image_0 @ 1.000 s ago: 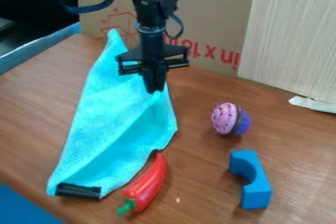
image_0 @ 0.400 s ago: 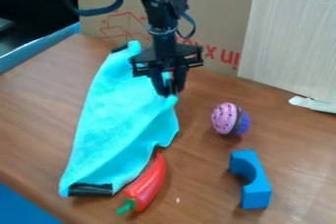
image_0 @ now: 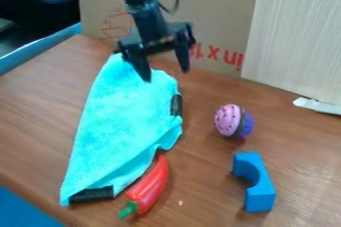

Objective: Fold the cloth from left to right

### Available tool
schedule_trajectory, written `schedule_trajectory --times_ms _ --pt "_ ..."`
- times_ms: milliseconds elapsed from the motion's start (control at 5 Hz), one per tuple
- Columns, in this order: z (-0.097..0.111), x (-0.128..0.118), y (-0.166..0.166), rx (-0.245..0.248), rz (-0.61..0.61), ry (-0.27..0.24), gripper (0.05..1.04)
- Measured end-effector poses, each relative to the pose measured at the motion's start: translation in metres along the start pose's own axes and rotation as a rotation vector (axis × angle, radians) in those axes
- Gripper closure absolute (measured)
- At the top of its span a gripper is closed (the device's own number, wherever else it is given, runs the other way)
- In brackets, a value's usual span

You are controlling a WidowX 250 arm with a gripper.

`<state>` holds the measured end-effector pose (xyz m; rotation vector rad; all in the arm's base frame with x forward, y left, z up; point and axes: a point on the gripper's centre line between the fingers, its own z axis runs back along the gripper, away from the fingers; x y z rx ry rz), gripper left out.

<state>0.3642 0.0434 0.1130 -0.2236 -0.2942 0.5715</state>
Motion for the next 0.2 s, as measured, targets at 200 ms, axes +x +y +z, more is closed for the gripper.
schedule_trajectory --times_ms 200 --pt "0.0318 0.0041 0.0116 -0.083 -0.037 -0.011 0.081"
